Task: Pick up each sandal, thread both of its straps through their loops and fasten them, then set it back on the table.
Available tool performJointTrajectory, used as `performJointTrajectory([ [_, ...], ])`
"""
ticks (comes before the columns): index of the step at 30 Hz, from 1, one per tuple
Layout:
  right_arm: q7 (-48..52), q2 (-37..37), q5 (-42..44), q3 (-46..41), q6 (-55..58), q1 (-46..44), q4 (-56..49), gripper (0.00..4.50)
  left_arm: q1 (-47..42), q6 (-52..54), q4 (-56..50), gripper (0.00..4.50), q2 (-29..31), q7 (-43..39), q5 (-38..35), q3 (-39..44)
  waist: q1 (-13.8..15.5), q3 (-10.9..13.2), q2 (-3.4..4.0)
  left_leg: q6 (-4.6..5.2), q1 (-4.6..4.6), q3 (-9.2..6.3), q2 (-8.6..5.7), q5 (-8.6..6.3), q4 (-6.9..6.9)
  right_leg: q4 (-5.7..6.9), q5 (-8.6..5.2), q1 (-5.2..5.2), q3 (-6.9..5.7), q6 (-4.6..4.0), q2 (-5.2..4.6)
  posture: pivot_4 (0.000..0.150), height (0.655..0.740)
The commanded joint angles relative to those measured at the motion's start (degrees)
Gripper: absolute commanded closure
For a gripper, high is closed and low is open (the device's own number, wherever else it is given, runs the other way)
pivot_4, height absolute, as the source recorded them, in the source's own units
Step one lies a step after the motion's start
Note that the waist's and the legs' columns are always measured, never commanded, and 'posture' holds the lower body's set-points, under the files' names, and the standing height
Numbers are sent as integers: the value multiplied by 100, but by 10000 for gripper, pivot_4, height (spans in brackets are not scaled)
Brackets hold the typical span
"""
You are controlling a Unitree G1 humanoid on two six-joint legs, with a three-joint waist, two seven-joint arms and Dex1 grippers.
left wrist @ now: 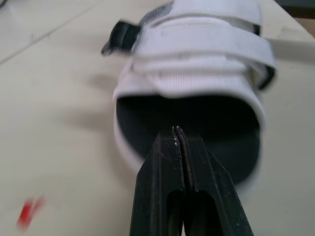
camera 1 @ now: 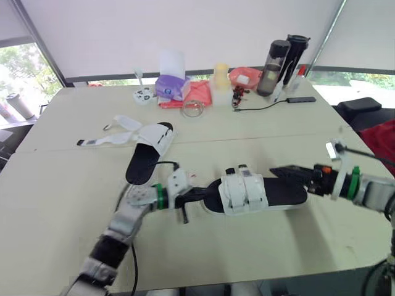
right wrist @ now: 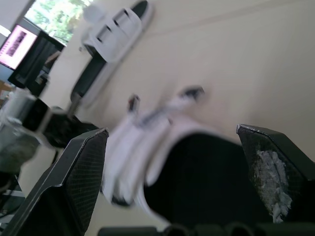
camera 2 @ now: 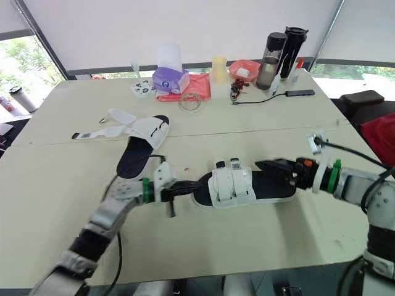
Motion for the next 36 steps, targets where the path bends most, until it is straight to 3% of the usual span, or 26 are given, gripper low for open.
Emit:
performJointTrajectory([
  [1, 237, -93, 44, 105, -324, 88, -68, 368, 210, 809, -1052, 45000, 189, 27, -659, 325, 5, 13, 8, 0, 0, 3, -1, 0, 5, 0, 0, 1, 1, 0, -1, 1500, 7400],
  [11, 559, 105, 153, 782, -305, -190, 566, 368, 888, 1898, -2585, 45000, 1072, 63, -1334, 745, 13, 26, 2, -1, 1, 4, -1, 1, 12, -7, -10, 10, 2, -19, -2, 1500, 7400],
  [24, 936, 605, 74, 1784, -198, -994, 1317, 368, 1074, 1690, -2684, 45000, 1106, 325, -1094, 497, 13, 38, -4, -2, 0, 5, -2, 1, 10, -10, -10, 9, 5, -20, -2, 1500, 7400],
  [27, 943, 685, 14, 1892, -320, -1062, 1326, 8594, 1052, 1624, -2626, 45000, 1088, 360, -1025, 489, 19, 38, -5, -3, 0, 5, -2, 1, 10, -10, -10, 10, 5, -20, -2, 1500, 7400],
  [34, 756, 911, 115, 1684, -349, -1126, 1258, 43991, 1033, 1630, -2651, 45000, 1035, 424, -990, 430, 12, 39, -6, -4, 1, 5, -4, 2, 11, -8, -7, 9, 6, -13, -2, 1500, 7400],
  [36, 697, 935, 147, 1621, -335, -1097, 1195, 44875, 1019, 1574, -2567, 45000, 961, 478, -924, 386, 9, 39, -6, -6, 1, 5, -3, 3, 12, -8, -5, 10, 6, -12, -2, 1500, 7400],
])
